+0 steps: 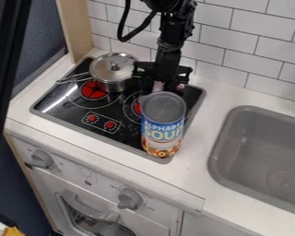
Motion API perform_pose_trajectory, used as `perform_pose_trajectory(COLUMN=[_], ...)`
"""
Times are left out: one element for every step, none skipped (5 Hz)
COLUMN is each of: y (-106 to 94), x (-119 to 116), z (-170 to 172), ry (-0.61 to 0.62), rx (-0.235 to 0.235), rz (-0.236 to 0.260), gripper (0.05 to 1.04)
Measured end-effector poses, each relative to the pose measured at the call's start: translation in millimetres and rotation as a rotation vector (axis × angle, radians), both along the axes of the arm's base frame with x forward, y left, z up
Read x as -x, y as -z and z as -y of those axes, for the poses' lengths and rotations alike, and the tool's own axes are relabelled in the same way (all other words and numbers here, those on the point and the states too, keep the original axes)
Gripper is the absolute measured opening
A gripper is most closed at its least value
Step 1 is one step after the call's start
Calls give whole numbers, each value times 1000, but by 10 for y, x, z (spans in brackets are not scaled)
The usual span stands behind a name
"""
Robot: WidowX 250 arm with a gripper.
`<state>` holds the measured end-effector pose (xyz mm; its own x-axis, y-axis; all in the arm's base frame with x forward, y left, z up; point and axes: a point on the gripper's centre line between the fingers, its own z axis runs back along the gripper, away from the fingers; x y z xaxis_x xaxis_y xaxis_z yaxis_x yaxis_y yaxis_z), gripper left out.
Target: Move the little plush to the right burner
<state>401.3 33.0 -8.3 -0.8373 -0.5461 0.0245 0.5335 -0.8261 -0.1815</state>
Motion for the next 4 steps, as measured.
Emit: perform_pose_trajectory(y=[-33,-106,-206,-619], x=[-11,-31,-46,-111], z=[-47,-148,-147,-154], ry=[-66,-111,-109,-104], rx=[62,97,90,97], rz=[4,3,17,113], gripper=[992,1004,1001,1001])
